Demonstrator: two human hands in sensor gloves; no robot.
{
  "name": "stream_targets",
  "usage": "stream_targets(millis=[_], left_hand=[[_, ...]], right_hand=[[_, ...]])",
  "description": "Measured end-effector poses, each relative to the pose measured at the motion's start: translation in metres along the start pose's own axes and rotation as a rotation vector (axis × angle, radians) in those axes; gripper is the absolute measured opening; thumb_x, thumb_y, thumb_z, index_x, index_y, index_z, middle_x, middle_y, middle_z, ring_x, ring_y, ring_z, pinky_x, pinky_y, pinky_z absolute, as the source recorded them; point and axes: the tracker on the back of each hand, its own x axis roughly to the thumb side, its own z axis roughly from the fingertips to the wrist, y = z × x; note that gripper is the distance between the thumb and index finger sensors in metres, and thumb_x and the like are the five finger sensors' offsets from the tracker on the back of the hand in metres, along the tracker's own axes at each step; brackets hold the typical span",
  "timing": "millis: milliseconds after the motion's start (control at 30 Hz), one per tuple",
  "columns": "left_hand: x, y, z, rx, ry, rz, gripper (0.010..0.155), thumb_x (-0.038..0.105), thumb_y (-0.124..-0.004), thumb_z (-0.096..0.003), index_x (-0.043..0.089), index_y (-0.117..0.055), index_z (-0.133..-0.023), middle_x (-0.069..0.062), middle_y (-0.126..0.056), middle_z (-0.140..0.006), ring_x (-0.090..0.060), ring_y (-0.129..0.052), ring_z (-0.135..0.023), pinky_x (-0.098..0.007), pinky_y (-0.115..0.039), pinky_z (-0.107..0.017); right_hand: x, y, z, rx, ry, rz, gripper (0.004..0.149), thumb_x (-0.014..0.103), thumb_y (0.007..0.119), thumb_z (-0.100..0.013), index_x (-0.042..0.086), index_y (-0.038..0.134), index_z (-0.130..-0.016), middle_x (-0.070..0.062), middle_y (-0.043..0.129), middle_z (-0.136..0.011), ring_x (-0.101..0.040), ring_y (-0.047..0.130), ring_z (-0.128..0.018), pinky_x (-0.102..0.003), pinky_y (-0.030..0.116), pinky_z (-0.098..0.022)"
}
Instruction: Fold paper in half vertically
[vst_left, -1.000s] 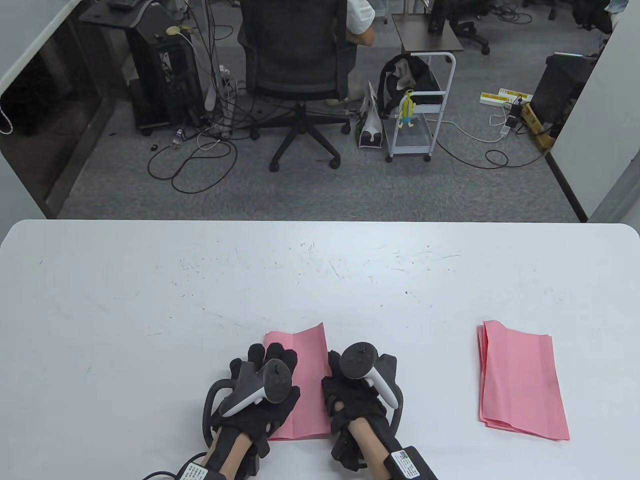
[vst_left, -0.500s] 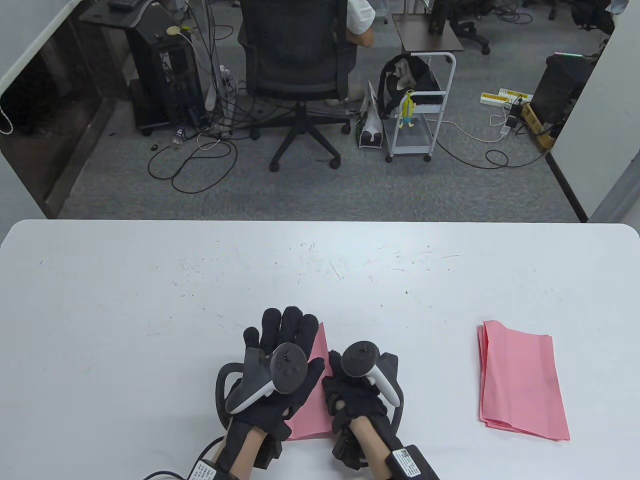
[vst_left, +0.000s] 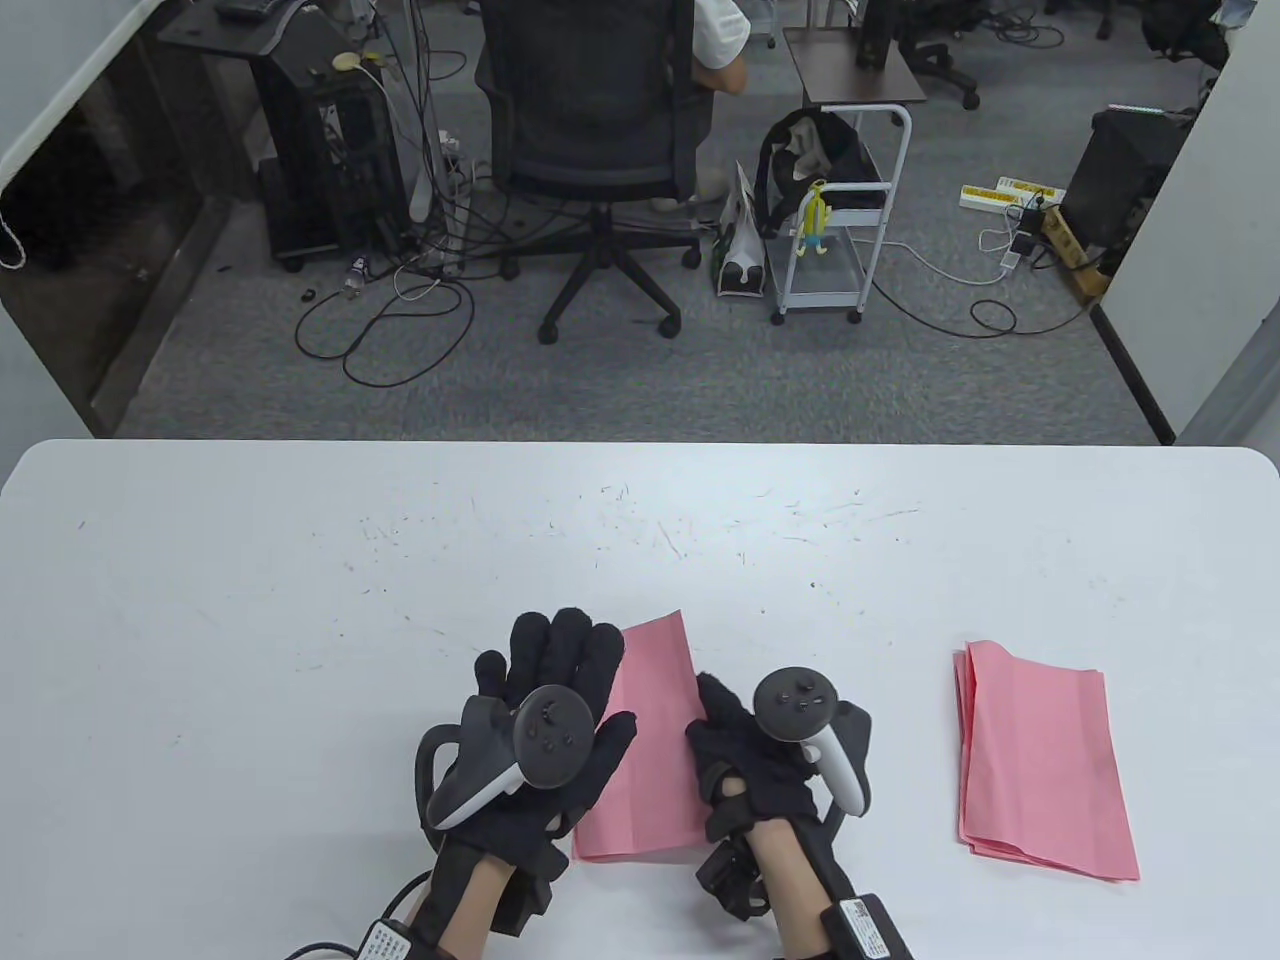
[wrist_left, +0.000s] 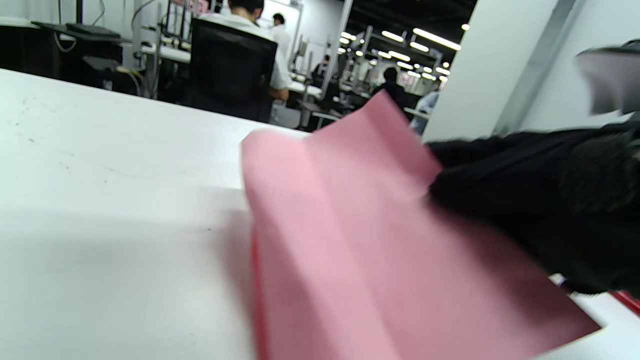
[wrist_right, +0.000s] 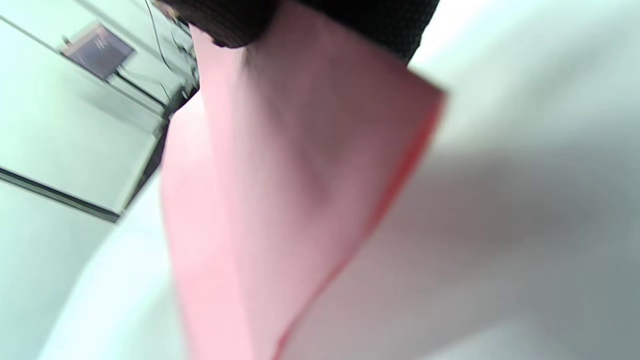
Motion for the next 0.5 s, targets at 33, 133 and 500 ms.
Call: stream_targets(millis=[33,133,500], left_hand=[[0.0,0.0,0.0,0.001,-0.001,0.0,0.078,0.066,-0.043,-0.0547,0.04,-0.002,-0.116,0.005,0.004,-0.126,-0.035,0.003,-0.116,-0.066,-0.014,-0.082],[0.0,0.0,0.0,0.005,-0.007,0.004,0.078,0.066,-0.043,-0.0547,0.04,-0.002,-0.116,0.005,0.004,-0.126,-0.035,0.003,-0.116,-0.066,-0.015,-0.082],[0.004,-0.005,-0.001,-0.01,-0.011,-0.019,0.078,0.066,-0.043,-0.0547,0.04,-0.002,-0.116,0.005,0.004,-0.126,-0.035,0.003,-0.116,-0.066,-0.015,-0.083]], right_hand=[[0.002,-0.013,0.007,-0.024,-0.021,-0.007,0.054,0.03,0.077,-0.05,0.027,0.059,-0.1,0.005,0.088,-0.084,-0.008,0.101,-0.054,-0.033,0.086,-0.042],[0.003,-0.055,0.027,-0.124,-0.039,0.023,0.054,0.029,0.078,-0.049,0.027,0.06,-0.1,0.005,0.088,-0.084,-0.009,0.101,-0.054,-0.033,0.086,-0.043],[-0.081,-0.188,0.079,-0.365,0.209,-0.023,0.054,0.029,0.077,-0.05,0.026,0.059,-0.101,0.004,0.088,-0.085,-0.01,0.1,-0.056,-0.035,0.085,-0.044]])
